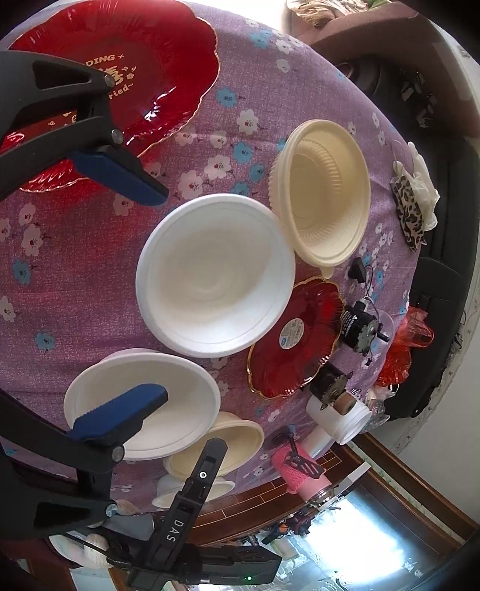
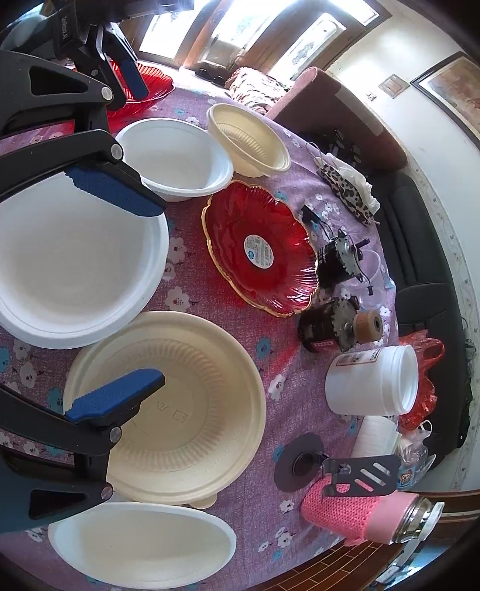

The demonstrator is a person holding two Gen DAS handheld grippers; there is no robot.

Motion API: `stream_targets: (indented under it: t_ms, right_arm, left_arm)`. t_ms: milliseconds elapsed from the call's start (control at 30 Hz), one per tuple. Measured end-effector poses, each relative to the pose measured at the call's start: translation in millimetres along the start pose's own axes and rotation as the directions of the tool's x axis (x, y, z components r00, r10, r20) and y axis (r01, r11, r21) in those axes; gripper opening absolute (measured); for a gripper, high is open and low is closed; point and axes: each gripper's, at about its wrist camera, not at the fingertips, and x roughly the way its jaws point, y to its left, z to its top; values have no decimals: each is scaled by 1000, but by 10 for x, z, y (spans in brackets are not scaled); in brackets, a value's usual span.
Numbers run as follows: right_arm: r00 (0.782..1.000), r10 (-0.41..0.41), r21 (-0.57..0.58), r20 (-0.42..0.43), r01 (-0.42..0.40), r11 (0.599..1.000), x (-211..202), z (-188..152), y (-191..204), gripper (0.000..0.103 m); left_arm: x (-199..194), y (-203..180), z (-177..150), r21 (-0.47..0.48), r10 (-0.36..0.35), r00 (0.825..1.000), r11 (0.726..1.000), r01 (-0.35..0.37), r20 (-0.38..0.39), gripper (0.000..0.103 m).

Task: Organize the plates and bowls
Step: 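Close the left gripper on the large white bowl rim while the right gripper grips its rim too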

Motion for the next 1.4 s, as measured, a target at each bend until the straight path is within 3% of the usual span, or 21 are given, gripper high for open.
stream_targets:
  t_ms: [567,867,1067,1400]
  right_arm:
    - [999,31,54,13,-32,998,-332,-540,-322,88]
    - [999,47,73,-25,-45,996,-198,-710,-372,88]
    - [998,43,77,-52,-39,996,-56,-735,-366,88]
    - [997,43,85,-65,-37,996,33,-742,-355,88]
  left_arm:
    - [107,-252,-231,75,-37,999,996,39,-37,97]
    - [242,-414,-353,96,-63,995,993,71,-81,97]
    - [357,-481,-401,104,-77,990,991,89,-117,80]
    - [508,-601,-454,106,-91,984,989,108,-150,76]
